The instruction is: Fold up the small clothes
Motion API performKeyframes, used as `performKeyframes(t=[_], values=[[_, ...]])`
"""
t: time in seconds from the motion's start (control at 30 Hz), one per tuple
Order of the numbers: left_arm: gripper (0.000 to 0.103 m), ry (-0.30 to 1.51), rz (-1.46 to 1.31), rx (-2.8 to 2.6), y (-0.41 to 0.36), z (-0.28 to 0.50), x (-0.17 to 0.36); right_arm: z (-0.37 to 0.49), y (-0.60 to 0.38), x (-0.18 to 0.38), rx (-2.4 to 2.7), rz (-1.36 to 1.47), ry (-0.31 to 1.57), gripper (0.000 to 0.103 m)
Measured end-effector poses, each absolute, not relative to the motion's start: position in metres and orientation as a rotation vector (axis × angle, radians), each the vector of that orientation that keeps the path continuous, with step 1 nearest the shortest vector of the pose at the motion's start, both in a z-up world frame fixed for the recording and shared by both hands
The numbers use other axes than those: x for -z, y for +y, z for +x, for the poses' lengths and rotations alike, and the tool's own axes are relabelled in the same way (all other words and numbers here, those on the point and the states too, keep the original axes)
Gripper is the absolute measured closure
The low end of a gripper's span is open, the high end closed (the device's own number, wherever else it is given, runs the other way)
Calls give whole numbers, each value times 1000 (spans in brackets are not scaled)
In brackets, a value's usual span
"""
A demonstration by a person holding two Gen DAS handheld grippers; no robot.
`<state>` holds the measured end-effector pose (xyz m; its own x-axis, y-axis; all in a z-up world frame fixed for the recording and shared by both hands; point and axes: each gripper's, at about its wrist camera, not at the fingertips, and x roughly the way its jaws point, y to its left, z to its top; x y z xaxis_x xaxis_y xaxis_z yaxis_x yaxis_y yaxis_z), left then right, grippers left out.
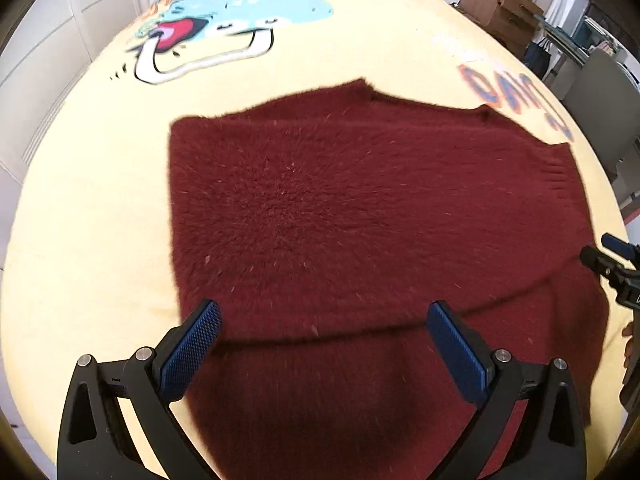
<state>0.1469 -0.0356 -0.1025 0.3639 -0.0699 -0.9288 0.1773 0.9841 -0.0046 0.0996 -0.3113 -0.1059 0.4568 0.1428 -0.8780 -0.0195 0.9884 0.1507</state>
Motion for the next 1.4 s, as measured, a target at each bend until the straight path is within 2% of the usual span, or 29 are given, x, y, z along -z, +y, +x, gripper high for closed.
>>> performKeyframes(t=[0.2, 0.37, 0.83, 1.2, 1.23, 1.3, 1.33, 1.37, 1.4], values=[[1, 1175, 75, 161, -30, 109, 69, 56, -318, 56, -109, 82, 1015, 0], [1, 1212, 58, 154, -21, 74, 67, 12, -331, 46, -94, 65, 1006, 0], [1, 1381, 14, 61, 15, 9, 131, -80, -370, 127, -20, 202, 1201, 0], [2, 1468, 18, 91, 10, -8, 174, -85, -371, 159, -25, 253, 1322, 0], [3, 1463, 18, 102, 9, -9, 173, -84, -371, 163, -30, 257, 1336, 0], [18, 1459, 17, 128, 8, -8, 175, -82, -371, 165, -40, 261, 1352, 0], [34, 1461, 27, 130, 5, -8, 175, -81, -370, 166, -48, 259, 1362, 0], [42, 1463, 36, 131, 3, -8, 175, -81, -370, 166, -54, 256, 1365, 1], [46, 1464, 41, 142, 0, -8, 175, -81, -369, 166, -60, 255, 1366, 1]])
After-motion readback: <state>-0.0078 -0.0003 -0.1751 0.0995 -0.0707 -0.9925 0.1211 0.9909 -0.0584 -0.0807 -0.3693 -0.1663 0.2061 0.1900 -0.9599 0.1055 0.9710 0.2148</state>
